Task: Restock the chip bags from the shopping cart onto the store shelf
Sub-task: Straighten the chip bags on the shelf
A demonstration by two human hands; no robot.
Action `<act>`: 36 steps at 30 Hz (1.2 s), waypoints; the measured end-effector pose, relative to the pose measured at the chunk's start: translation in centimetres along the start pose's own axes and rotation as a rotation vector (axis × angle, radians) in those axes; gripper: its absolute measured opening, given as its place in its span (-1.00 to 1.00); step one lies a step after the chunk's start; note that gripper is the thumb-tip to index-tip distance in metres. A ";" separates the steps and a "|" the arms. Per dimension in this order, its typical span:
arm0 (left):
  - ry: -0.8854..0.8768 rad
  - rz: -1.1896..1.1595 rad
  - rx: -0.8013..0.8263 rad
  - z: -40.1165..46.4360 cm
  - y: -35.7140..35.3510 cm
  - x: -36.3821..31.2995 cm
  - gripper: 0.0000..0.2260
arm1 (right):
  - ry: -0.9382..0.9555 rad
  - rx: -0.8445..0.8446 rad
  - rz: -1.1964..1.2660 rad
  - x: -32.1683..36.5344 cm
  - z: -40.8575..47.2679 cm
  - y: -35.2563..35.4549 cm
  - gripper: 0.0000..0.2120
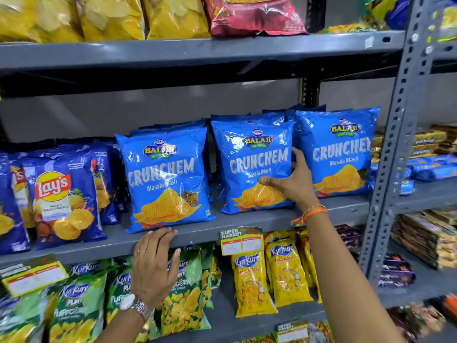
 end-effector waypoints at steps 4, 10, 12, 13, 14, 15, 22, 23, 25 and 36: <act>0.002 -0.042 0.039 -0.1 0.2 0.4 -0.63 | 0.063 -0.197 -0.224 2.3 -1.9 0.5 0.22; -0.037 -0.031 0.065 -0.8 1.7 2.3 -0.58 | 0.360 -0.277 -0.155 9.3 -9.0 -5.6 -0.19; -0.013 0.000 0.060 -0.9 2.2 3.4 -0.58 | 0.246 -0.071 -0.049 10.1 -10.2 -9.2 -0.15; -0.006 0.012 0.054 -0.9 2.5 4.0 -0.58 | 0.164 0.026 -0.038 10.1 -10.5 -11.0 -0.04; 0.000 0.019 0.050 -1.0 2.7 4.4 -0.59 | 0.086 0.105 -0.036 10.0 -10.8 -12.6 0.09; 0.003 0.023 0.049 -1.0 2.9 4.7 -0.58 | 0.019 0.162 -0.039 9.7 -10.9 -14.0 0.20; 0.016 0.005 0.082 -1.0 3.2 5.4 -0.59 | -0.131 0.252 0.086 7.3 -10.6 -17.5 0.13; 0.014 0.005 0.078 -1.0 3.2 5.3 -0.59 | -0.102 0.227 0.093 7.1 -10.7 -17.5 0.04; 0.014 0.007 0.081 -1.2 3.1 5.3 -0.58 | -0.058 0.170 0.103 7.1 -10.7 -17.2 -0.06; 0.047 0.005 0.112 -1.2 3.1 5.2 -0.59 | -0.057 0.142 0.091 7.0 -10.0 -16.6 -0.06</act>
Point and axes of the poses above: each hand's wrist, its own z-axis towards the middle knuckle, its own y-axis out of the back of the hand, x = y × z, the point moved 4 cm from there along z, towards the middle knuckle, and after that the axes turned 13 degrees about -x, right-handed, at the moved point
